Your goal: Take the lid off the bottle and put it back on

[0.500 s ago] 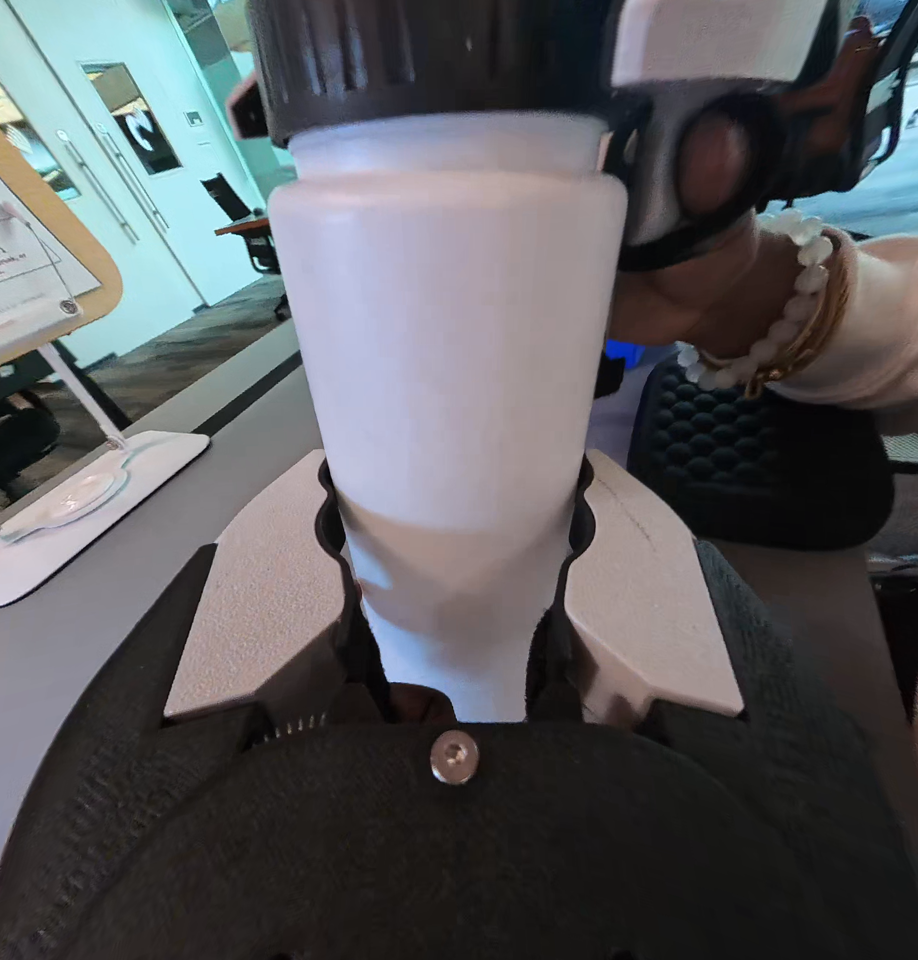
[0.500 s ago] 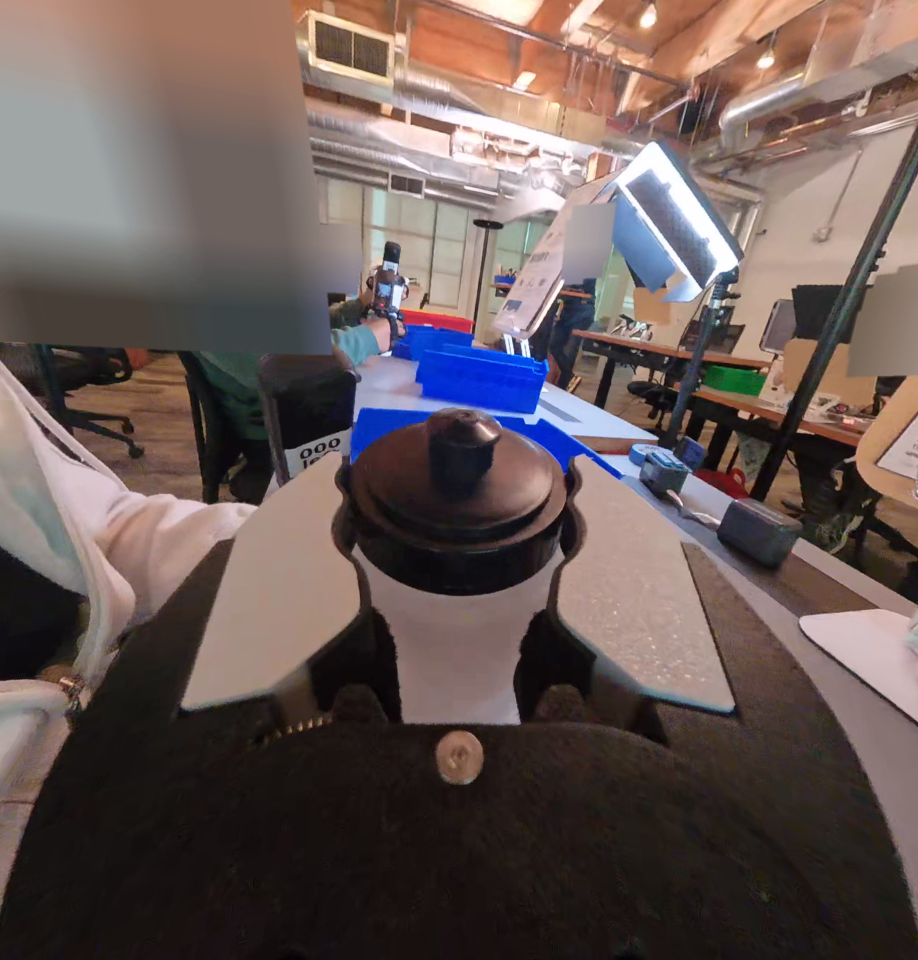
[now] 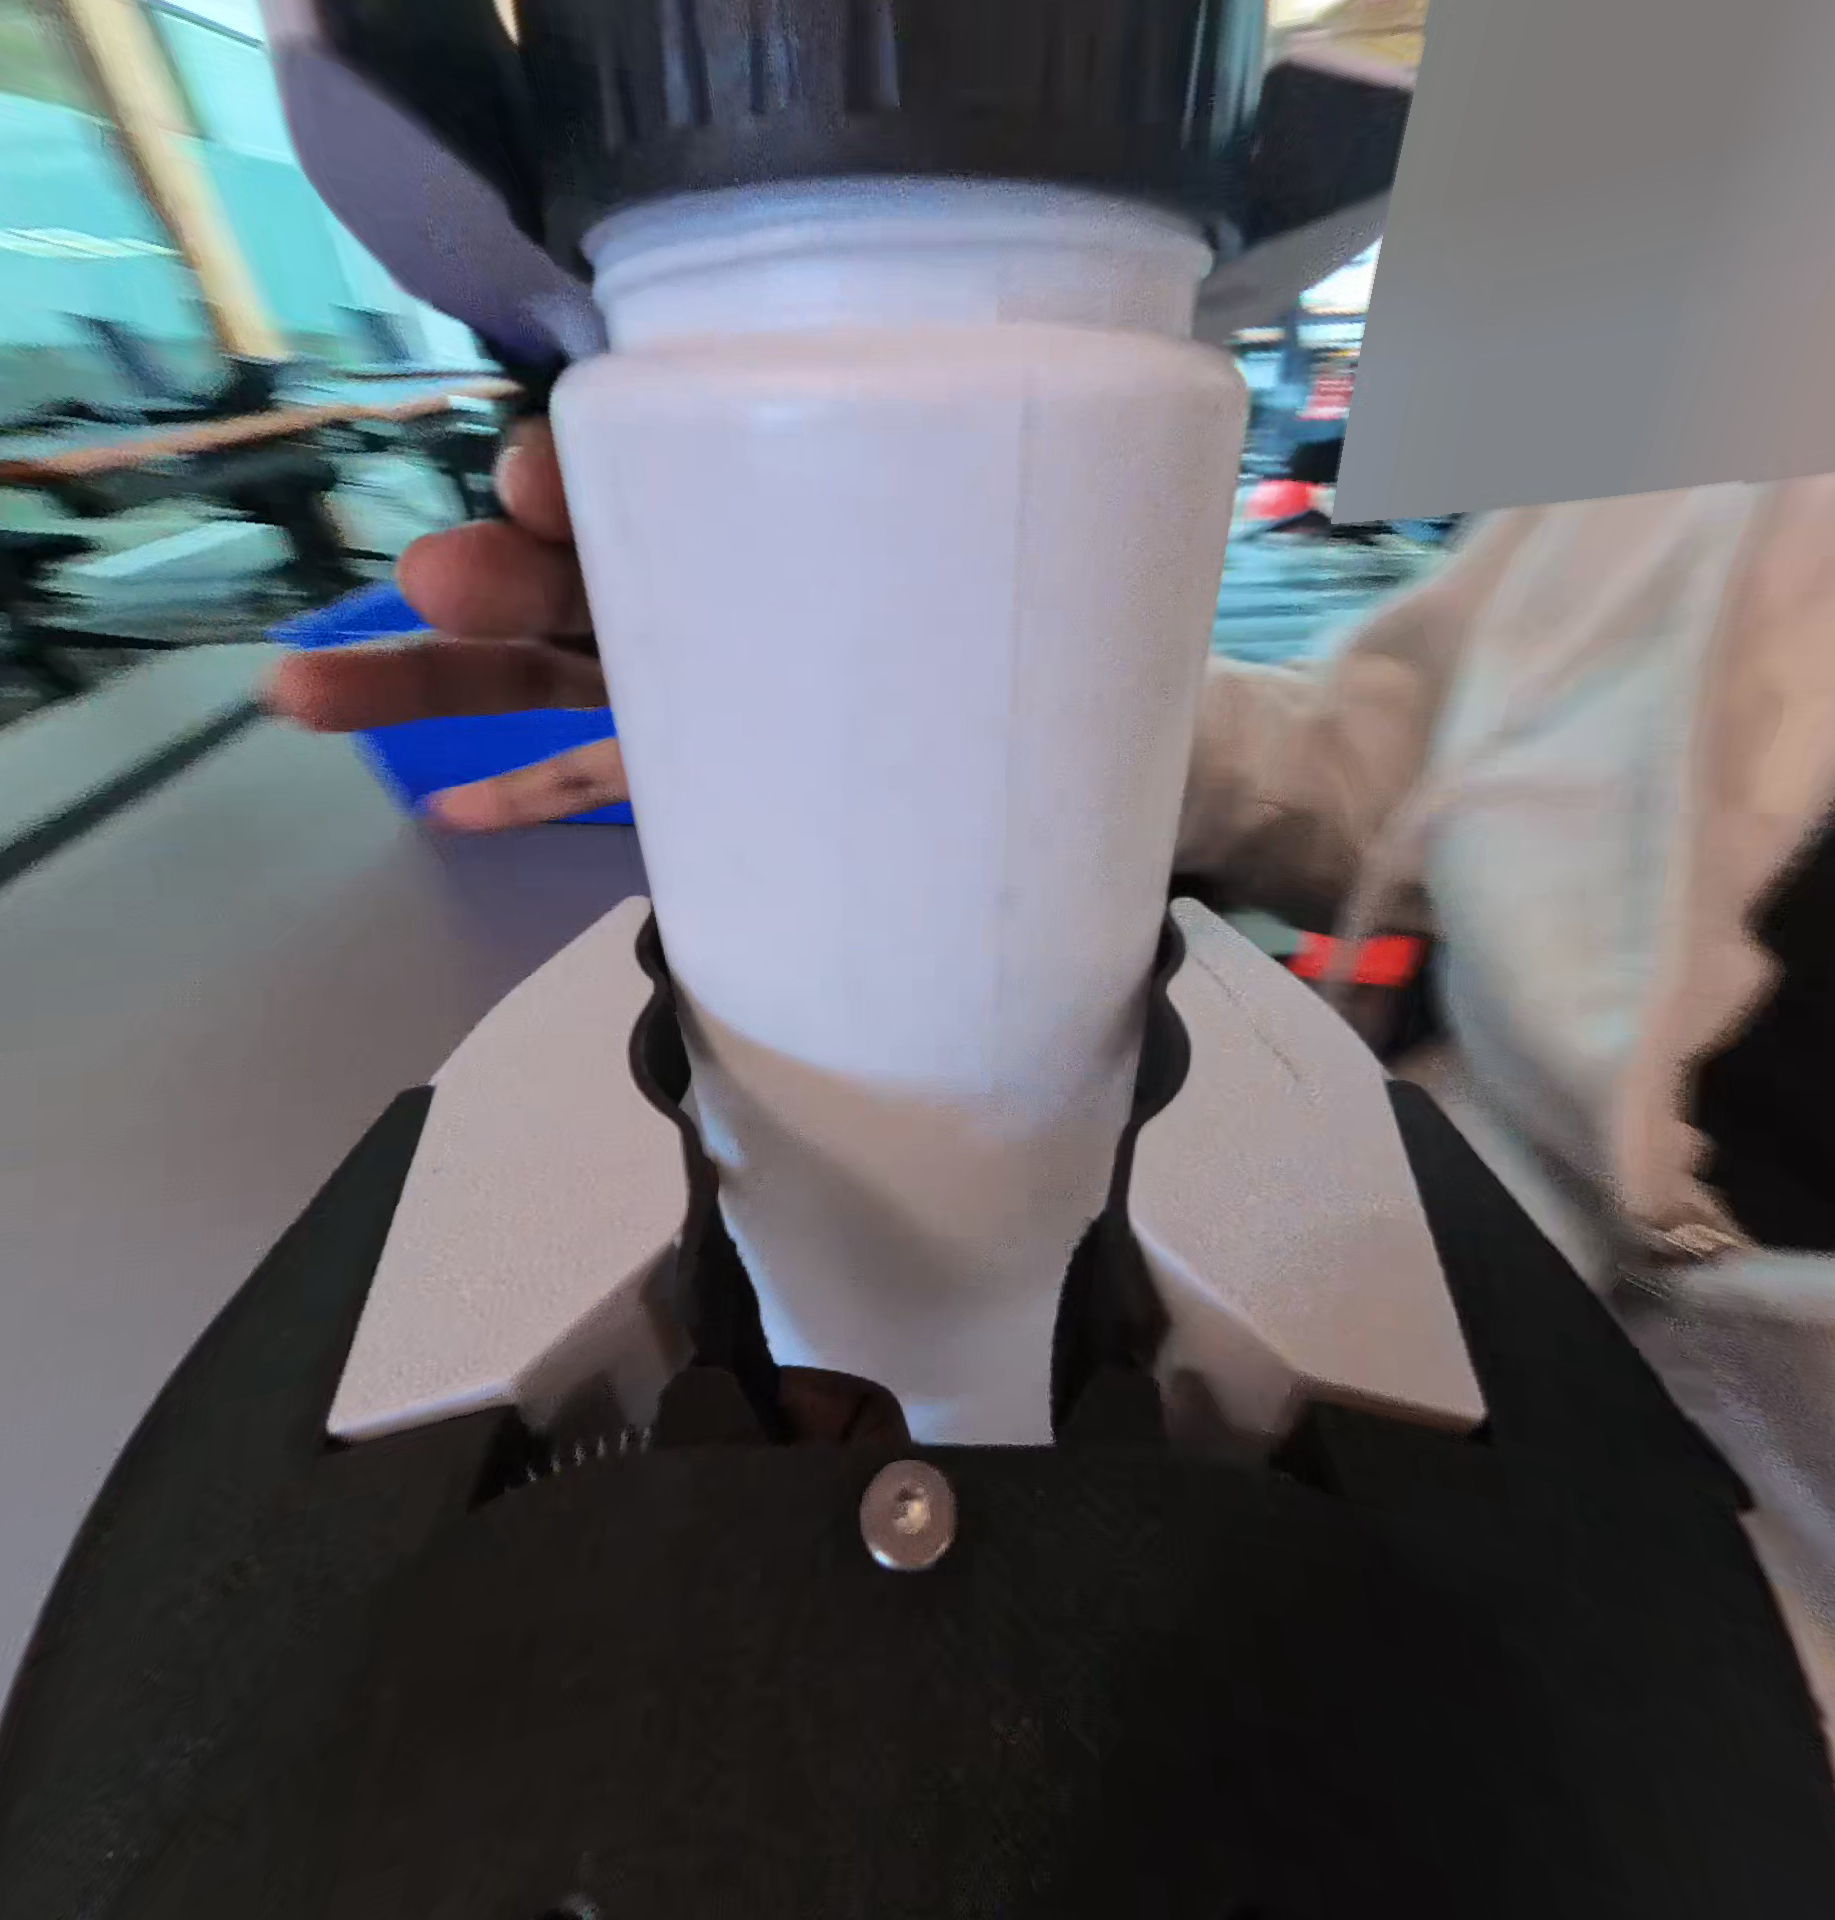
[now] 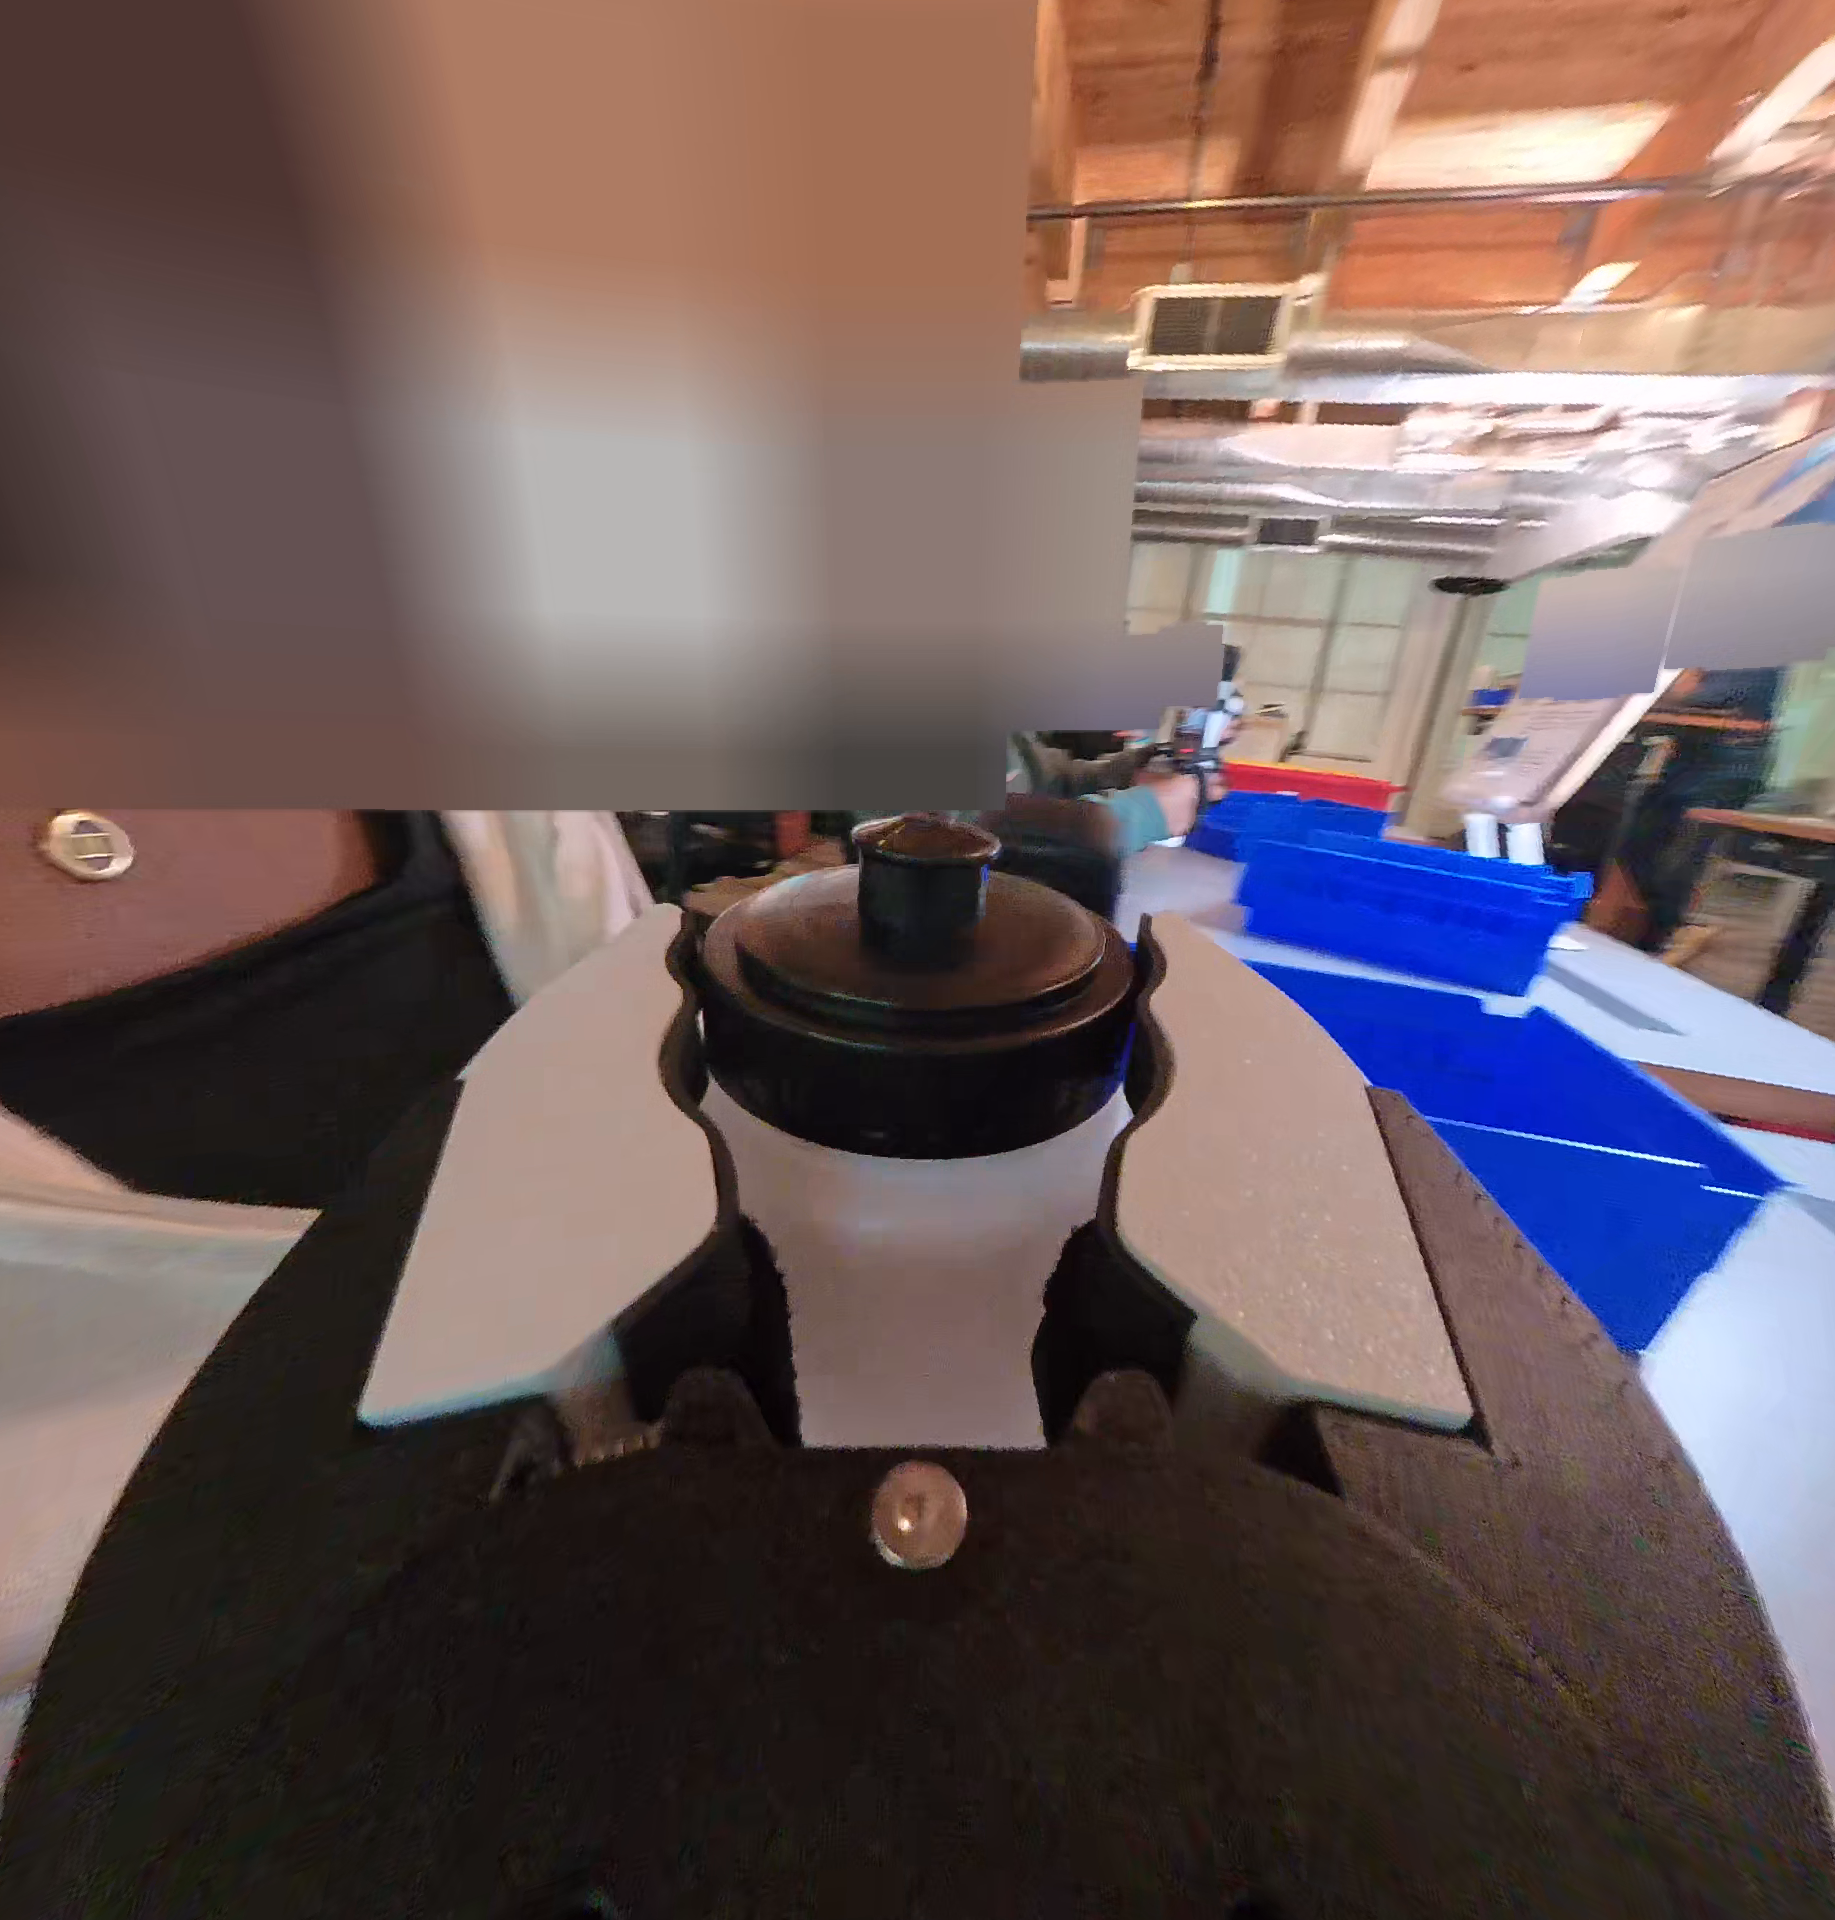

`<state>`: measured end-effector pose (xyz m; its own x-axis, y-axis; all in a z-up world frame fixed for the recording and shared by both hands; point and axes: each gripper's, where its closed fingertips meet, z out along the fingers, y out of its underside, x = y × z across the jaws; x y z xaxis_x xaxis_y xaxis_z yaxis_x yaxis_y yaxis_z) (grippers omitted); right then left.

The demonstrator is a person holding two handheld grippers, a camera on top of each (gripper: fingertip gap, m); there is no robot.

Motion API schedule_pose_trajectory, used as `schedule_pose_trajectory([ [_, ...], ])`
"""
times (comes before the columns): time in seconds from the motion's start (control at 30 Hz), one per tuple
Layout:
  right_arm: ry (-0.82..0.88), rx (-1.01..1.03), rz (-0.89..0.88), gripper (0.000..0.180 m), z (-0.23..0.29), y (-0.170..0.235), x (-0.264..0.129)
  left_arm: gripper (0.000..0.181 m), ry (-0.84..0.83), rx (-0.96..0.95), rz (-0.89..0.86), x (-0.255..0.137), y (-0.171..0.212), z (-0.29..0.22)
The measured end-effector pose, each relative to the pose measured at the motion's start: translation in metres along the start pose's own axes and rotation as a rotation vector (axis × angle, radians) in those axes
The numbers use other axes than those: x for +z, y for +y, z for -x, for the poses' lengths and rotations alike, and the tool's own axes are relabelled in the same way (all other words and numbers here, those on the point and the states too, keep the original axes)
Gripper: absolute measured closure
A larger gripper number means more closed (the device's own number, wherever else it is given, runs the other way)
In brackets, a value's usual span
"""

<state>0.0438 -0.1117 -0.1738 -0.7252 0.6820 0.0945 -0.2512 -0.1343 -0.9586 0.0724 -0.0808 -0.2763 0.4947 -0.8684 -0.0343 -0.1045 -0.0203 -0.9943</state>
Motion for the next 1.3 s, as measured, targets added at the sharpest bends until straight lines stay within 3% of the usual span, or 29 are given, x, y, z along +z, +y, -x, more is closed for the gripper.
schedule_pose_trajectory([
  [0.07,0.185,-0.08,0.007,0.076,-0.023,-0.002,-0.004,0.094,-0.259,0.064,0.003,-0.007,-0.002,0.034],
  [0.13,0.34,-0.128,0.082,0.076,-0.042,0.003,-0.009,0.094,-0.484,0.161,0.042,-0.017,-0.001,0.059],
  [0.2,0.433,-0.159,0.123,0.083,-0.052,0.008,-0.009,0.094,-0.568,0.218,0.077,-0.019,0.001,0.065],
  [0.23,0.434,-0.16,0.15,0.099,-0.051,0.011,-0.009,0.094,-0.575,0.227,0.09,-0.018,0.003,0.065],
  [0.37,0.349,-0.152,0.211,0.101,-0.04,0.018,-0.006,0.094,-0.385,0.147,0.09,-0.007,0.01,0.047],
  [0.53,-0.024,0.05,0.153,0.102,-0.001,0.015,0.0,0.095,0.027,0.024,0.061,0.005,0.012,-0.002],
  [0.6,-0.13,0.122,0.113,0.102,0.008,0.013,-0.001,0.095,0.102,-0.011,0.058,0.005,0.012,-0.011],
  [0.7,-0.044,0.111,0.092,0.101,-0.006,0.01,-0.002,0.094,-0.091,0.034,0.058,0.005,0.012,0.012],
  [0.77,0.158,0.002,0.063,0.07,-0.029,0.003,-0.007,0.094,-0.32,0.065,0.085,-0.002,0.012,0.04],
  [0.87,0.4,-0.108,0.088,0.079,-0.046,-0.004,-0.017,0.094,-0.504,0.068,0.11,-0.011,0.014,0.059],
  [1.03,0.489,-0.101,0.246,0.093,-0.054,0.021,-0.012,0.094,-0.53,0.101,0.12,-0.011,0.014,0.06],
  [1.3,0.27,0.014,0.203,0.101,-0.035,0.003,-0.005,0.094,-0.396,0.067,0.09,-0.008,0.014,0.048],
])
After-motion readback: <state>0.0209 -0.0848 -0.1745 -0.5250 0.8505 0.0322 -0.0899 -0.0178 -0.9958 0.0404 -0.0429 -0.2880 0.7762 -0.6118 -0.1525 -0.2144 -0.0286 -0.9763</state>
